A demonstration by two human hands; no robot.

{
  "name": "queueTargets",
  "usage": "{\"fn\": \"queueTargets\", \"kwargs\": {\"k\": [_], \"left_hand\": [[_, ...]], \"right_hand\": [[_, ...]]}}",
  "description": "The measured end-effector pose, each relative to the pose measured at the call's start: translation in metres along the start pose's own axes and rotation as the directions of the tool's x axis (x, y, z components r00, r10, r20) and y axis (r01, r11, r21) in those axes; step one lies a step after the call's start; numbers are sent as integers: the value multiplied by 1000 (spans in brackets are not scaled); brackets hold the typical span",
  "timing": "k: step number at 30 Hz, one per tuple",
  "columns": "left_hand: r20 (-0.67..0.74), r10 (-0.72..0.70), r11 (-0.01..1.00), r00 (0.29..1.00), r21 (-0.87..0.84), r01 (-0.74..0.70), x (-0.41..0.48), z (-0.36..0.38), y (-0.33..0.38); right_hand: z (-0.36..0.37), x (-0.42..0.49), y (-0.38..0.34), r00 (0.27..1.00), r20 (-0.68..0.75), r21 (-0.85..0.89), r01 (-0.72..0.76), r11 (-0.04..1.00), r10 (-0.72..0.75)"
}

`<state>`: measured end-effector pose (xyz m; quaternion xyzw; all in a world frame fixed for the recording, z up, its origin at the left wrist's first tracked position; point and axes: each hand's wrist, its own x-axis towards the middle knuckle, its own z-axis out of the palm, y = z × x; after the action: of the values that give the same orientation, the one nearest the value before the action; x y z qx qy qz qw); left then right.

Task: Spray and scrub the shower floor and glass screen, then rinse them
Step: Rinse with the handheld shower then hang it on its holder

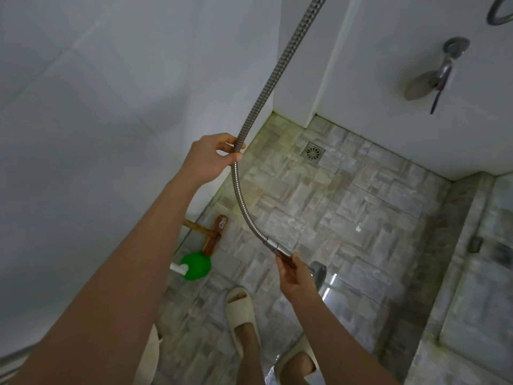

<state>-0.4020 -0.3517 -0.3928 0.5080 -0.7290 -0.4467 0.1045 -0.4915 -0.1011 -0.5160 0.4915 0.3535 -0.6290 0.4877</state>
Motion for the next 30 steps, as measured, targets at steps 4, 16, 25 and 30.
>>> {"fn": "queueTargets", "kwargs": {"k": [4,16,25,30], "left_hand": [[-33,14,1000,999,-6,-14,12,-19,-5],[-75,4,1000,997,-26,-6,43,-47,-12],[-68,42,998,997,-37,-44,59,-53,-20],[-80,42,999,996,-31,-44,67,-56,-21]], "right_hand": [[18,11,18,999,5,-15,35,999,-35],[63,15,49,999,24,-50,28,998,-27],[86,32,64,997,69,-176,54,983,-43],[101,37,60,991,123,-247,82,966,-53]]}}
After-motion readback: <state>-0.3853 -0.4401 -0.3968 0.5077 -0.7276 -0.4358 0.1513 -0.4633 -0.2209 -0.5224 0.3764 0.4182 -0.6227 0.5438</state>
